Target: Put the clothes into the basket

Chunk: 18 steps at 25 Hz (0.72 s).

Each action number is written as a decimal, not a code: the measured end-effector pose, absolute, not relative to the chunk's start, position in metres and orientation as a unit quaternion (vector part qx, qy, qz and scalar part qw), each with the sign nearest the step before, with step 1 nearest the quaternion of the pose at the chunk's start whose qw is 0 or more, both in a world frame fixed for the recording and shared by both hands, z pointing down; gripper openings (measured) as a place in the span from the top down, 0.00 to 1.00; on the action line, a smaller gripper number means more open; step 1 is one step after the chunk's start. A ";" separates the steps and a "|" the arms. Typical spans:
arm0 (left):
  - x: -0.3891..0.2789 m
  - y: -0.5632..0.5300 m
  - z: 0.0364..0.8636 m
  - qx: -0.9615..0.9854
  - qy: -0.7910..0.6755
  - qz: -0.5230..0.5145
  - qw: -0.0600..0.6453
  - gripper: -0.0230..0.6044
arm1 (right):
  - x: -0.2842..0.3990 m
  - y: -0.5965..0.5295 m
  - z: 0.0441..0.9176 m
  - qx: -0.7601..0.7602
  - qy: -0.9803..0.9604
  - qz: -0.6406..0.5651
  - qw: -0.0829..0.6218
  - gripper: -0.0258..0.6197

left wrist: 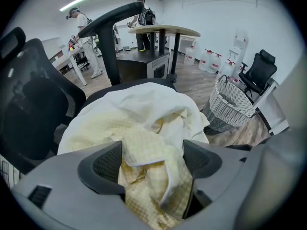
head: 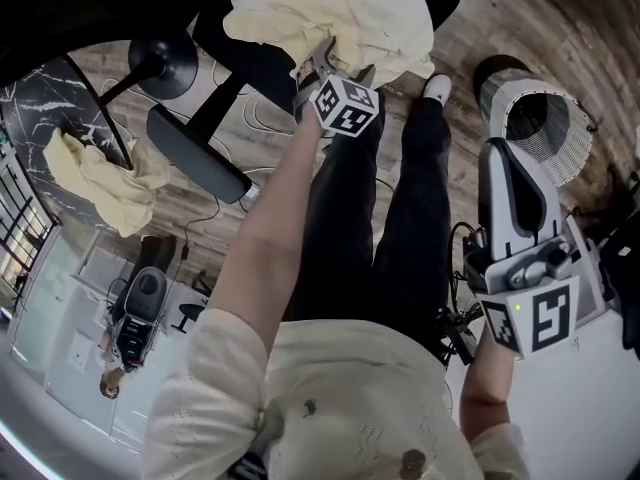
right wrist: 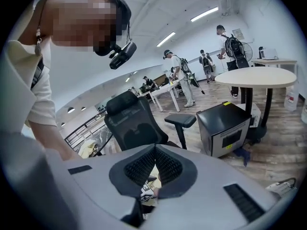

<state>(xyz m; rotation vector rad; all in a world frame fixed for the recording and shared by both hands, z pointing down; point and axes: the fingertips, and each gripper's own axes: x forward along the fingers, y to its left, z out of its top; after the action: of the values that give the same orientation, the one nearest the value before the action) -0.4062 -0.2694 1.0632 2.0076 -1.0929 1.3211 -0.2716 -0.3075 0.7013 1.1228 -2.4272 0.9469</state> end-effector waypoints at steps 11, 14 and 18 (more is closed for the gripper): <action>-0.402 -0.284 1.115 0.757 -0.359 0.475 0.269 0.29 | -0.277 -0.286 0.768 0.351 -0.853 0.341 0.180 0.95; -0.400 -0.284 1.121 0.758 -0.343 0.472 0.292 0.29 | -0.279 -0.287 0.778 0.350 -0.854 0.341 0.179 0.95; -0.401 -0.284 1.124 0.752 -0.318 0.477 0.325 0.29 | -0.284 -0.284 0.783 0.341 -0.857 0.340 0.185 0.95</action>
<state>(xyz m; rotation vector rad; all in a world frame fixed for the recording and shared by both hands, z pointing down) -0.4012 -0.2838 1.1244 1.9722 -0.8350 1.2508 -0.2837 -0.2835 0.7830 0.9614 -2.4142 0.9568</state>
